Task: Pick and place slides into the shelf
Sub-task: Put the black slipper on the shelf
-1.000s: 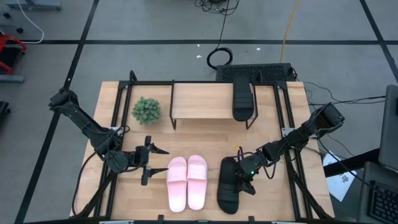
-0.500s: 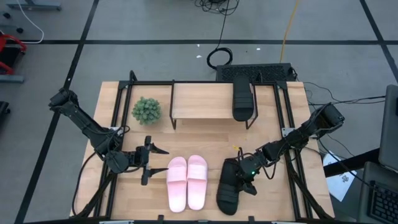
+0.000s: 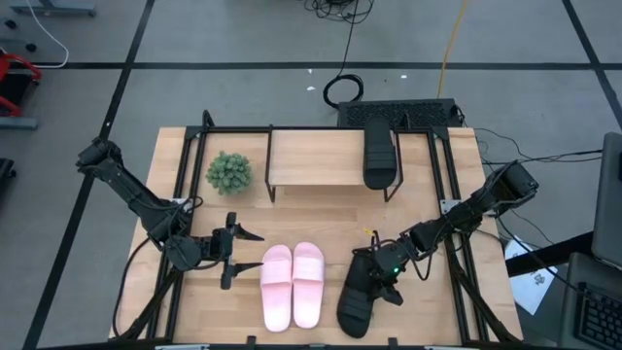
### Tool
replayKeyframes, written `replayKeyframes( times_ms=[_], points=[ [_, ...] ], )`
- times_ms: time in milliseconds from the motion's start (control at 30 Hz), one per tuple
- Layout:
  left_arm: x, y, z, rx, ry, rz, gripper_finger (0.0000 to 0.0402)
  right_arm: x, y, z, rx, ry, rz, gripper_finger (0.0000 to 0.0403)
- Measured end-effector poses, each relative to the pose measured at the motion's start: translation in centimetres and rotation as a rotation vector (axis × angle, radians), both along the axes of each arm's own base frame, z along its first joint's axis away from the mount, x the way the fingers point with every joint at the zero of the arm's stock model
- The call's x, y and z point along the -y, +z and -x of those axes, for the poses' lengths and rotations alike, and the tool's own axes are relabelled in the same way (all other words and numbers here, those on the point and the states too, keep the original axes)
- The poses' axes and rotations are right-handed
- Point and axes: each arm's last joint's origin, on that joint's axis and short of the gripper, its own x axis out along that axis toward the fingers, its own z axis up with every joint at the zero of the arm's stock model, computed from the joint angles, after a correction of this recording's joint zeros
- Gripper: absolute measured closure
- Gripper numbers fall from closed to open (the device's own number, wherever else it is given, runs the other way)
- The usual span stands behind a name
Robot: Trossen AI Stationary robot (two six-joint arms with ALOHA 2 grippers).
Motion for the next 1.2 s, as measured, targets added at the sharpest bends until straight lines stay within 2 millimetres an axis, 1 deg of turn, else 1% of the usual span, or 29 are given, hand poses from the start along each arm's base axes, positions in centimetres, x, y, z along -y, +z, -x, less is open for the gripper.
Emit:
replayKeyframes(
  times_ms=[100, 467, 600, 767, 900, 1000, 1200],
  points=[
    [0.0, 0.0, 0.0, 0.000, 0.000, 0.000, 0.0108, 0.2, -0.1, 0.0, 0.000, 0.004, 0.012, 0.0394],
    [0.0, 0.0, 0.0, 0.000, -0.001, 0.000, 0.0108, 0.5, -0.1, -0.2, 0.004, 0.014, 0.008, 0.0400],
    [0.0, 0.0, 0.0, 0.000, 0.000, 0.000, 0.0108, 0.5, 0.6, -0.2, -0.007, 0.021, -0.029, 0.0401],
    [0.0, 0.0, 0.0, 0.000, -0.001, 0.000, 0.0108, 0.6, 3.7, 0.0, 0.027, 0.021, -0.033, 0.0401],
    [0.0, 0.0, 0.0, 0.000, -0.001, -0.001, 0.0108, 1.0, 6.8, 0.2, 0.060, 0.019, 0.009, 0.0402],
    [0.0, 0.0, 0.0, 0.000, -0.002, -0.006, 0.0108, 1.6, 9.6, 0.1, 0.074, 0.015, 0.066, 0.0402],
    [0.0, 0.0, 0.0, 0.000, -0.002, -0.006, 0.0108, 3.9, 15.1, -0.5, 0.080, 0.049, 0.204, 0.0402]
  ],
)
